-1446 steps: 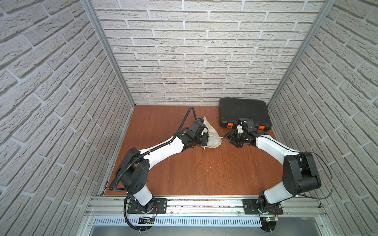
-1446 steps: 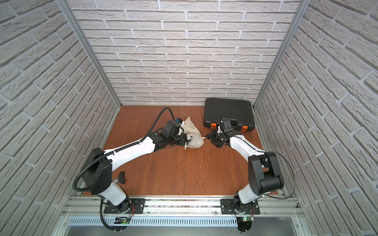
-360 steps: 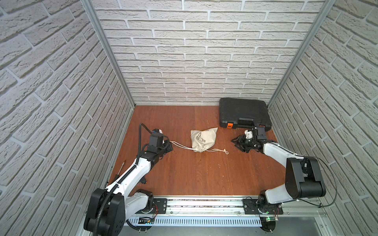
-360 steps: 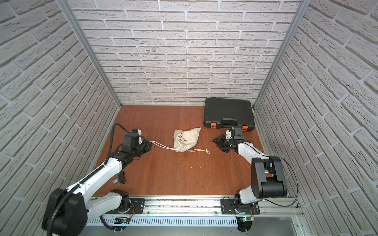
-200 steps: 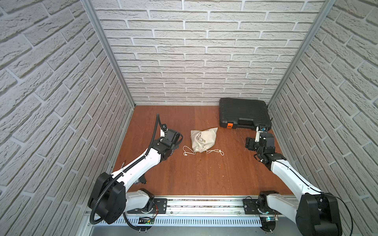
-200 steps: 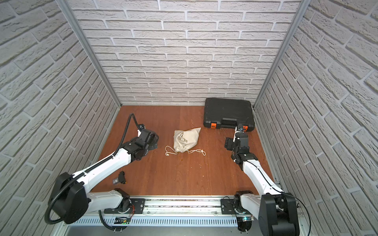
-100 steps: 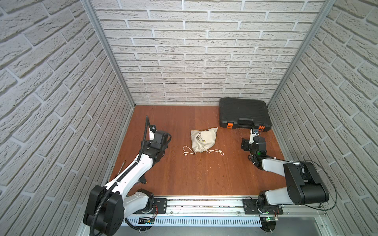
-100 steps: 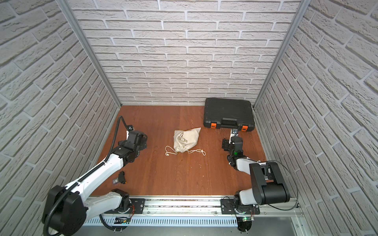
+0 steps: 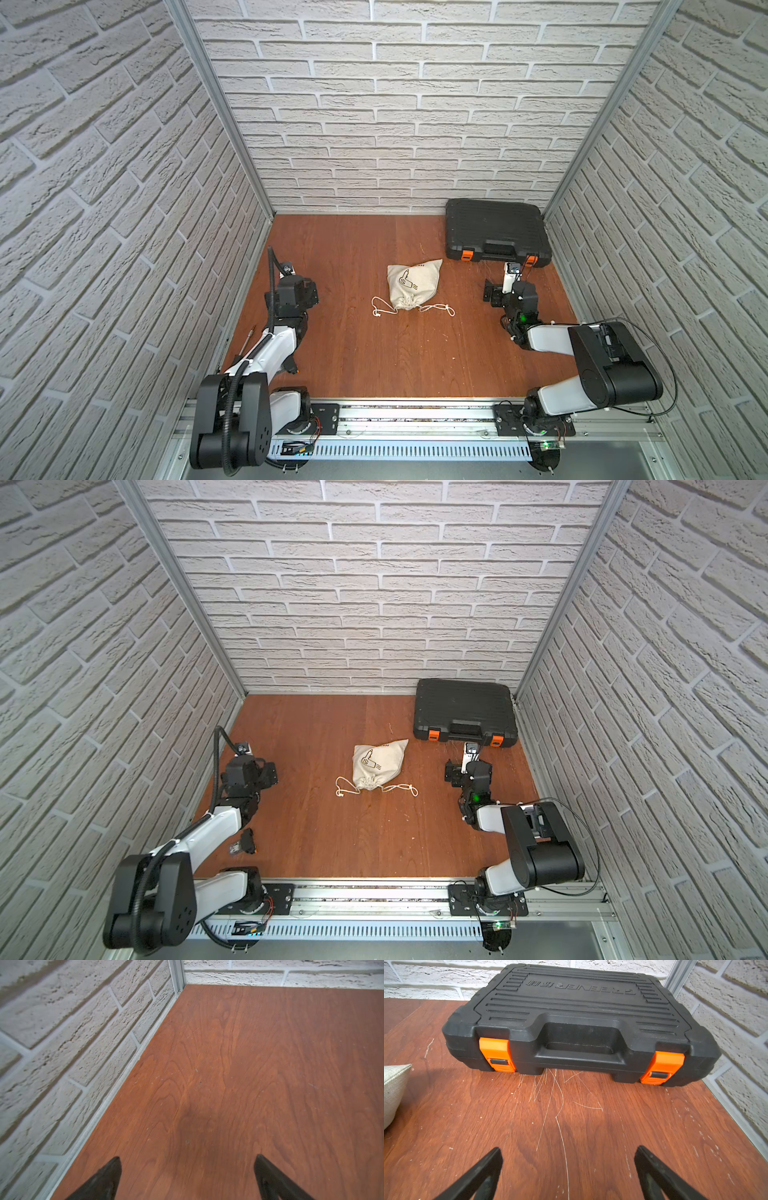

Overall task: Pack away hair dryers
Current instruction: Reset both arms

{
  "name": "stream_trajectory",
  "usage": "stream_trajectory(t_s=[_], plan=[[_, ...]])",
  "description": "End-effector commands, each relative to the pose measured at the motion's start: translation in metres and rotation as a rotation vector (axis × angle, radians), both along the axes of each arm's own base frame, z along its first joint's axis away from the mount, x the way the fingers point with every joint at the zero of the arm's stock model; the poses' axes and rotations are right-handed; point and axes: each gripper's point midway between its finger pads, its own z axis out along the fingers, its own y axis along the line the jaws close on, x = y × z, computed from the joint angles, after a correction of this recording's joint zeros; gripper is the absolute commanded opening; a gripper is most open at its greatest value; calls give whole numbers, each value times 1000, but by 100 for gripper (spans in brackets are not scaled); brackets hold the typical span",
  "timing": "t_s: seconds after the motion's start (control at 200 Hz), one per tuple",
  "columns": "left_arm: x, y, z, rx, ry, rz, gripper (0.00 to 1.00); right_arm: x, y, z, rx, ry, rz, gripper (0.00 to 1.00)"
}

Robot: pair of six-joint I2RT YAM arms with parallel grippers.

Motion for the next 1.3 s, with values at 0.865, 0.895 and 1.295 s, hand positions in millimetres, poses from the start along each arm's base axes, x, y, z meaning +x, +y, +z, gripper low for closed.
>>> stream_trajectory(t_s=[0.865,0.895,1.295], plan=[[53,-14,-8,48,-206,-106,98,7,1,18,-3,-65,-1,99],[54,-14,-8,48,-206,-106,98,7,1,19,-4,-65,-1,99],[53,-15,-8,48,-206,-107,98,7,1,19,-3,-65,0,99]])
